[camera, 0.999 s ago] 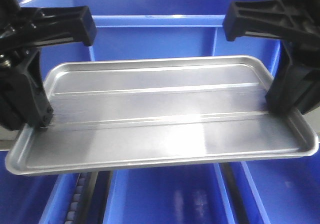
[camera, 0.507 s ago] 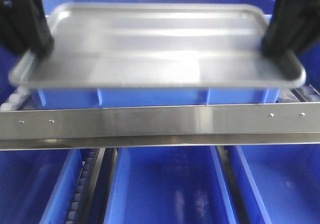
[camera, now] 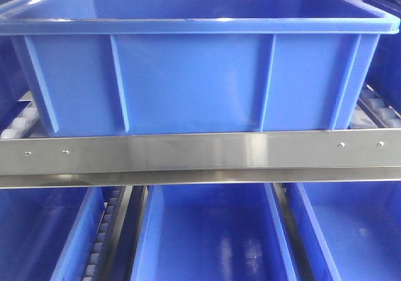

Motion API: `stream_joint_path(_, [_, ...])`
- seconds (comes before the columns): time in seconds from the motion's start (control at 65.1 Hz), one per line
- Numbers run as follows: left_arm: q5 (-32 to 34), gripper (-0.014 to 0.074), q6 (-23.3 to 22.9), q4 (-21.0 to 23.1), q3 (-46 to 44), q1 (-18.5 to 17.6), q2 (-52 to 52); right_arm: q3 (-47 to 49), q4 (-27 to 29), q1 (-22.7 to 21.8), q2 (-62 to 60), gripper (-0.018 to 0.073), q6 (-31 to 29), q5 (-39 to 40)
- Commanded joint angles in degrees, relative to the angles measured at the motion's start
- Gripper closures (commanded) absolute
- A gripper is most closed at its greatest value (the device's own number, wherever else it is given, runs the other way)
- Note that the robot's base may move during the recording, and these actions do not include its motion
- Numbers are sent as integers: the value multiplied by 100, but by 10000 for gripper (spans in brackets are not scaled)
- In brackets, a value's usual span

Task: Grab silver tray and place in blue box
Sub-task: 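Lower the tray into the blue bin with both grippers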

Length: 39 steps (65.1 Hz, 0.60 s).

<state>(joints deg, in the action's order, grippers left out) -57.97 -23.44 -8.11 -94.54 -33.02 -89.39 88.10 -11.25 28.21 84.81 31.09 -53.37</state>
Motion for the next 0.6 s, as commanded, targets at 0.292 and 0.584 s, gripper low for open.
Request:
stream_joint_path(0.292, [906, 602, 592, 1107, -1362, 637, -998, 1751, 1777, -701, 1358, 503, -1380, 826])
stream_joint_path(0.584, [1035, 602, 592, 1107, -1362, 683, -1259, 1777, 1777, -720, 1651, 503, -1380, 971])
